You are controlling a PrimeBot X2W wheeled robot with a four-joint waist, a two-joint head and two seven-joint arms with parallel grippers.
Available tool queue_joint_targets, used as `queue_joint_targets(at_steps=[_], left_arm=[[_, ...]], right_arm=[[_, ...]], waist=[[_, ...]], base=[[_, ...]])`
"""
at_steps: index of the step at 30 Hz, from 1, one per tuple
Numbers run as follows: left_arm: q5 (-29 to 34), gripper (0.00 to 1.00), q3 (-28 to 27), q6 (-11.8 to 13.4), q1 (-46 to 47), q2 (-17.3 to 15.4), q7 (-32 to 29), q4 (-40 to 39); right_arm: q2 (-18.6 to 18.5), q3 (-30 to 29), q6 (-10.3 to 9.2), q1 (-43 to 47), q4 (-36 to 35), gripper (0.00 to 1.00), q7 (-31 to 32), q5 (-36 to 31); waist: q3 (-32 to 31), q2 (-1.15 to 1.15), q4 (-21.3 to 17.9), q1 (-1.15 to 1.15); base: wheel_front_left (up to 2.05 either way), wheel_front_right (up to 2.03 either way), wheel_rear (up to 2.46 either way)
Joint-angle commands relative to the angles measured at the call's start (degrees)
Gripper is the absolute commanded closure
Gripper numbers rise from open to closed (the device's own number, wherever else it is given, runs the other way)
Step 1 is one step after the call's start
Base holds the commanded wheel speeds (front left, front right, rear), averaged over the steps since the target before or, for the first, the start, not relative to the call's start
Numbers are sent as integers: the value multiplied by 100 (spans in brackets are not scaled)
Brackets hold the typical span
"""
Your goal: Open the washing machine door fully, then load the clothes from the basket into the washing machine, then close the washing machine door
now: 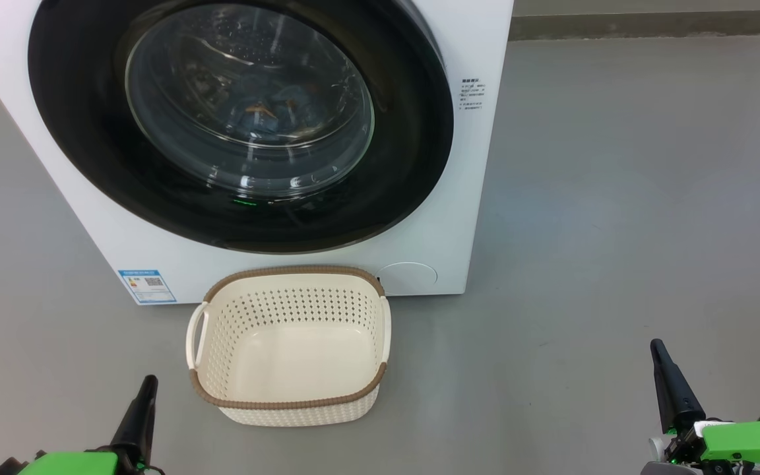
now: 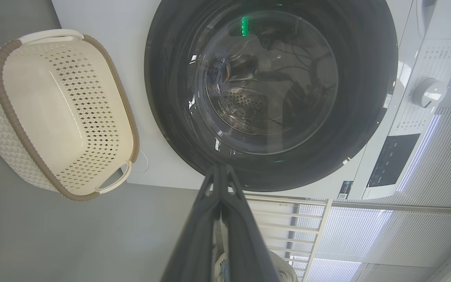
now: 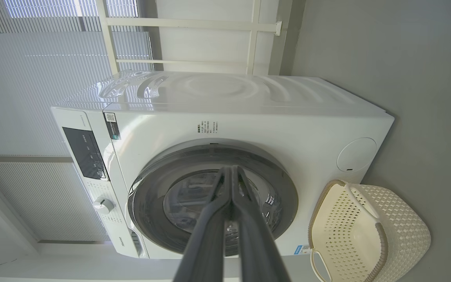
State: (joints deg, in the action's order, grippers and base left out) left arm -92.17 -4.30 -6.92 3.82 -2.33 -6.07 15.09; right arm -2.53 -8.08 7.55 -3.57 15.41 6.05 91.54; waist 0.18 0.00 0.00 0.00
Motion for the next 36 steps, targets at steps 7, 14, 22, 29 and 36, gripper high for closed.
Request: queue_joint_targets(at_steps=[7, 14, 22, 29, 36], left_arm=[[-14, 100, -204, -57, 236, -71, -28, -105], [-12, 100, -207, -57, 236, -69, -30, -105], [-9, 100, -210, -57, 236, -67, -32, -105], [-8, 100, -212, -57, 236, -66, -33, -105], [-7, 100, -213, -57, 237, -65, -35, -105]], right_arm=[[-34, 156, -6, -261, -139, 100, 44, 63], [-34, 156, -6, -261, -139, 100, 44, 63], [-34, 157, -6, -261, -139, 100, 43, 63], [-34, 157, -6, -261, -139, 100, 43, 63], [-34, 157, -6, -261, -139, 100, 43, 63]], waist=[[0, 0, 0, 0], [0, 0, 0, 0], [0, 0, 0, 0], [0, 0, 0, 0], [0, 0, 0, 0]], base=[[0, 0, 0], [0, 0, 0], [0, 0, 0], [0, 0, 0], [0, 0, 0]])
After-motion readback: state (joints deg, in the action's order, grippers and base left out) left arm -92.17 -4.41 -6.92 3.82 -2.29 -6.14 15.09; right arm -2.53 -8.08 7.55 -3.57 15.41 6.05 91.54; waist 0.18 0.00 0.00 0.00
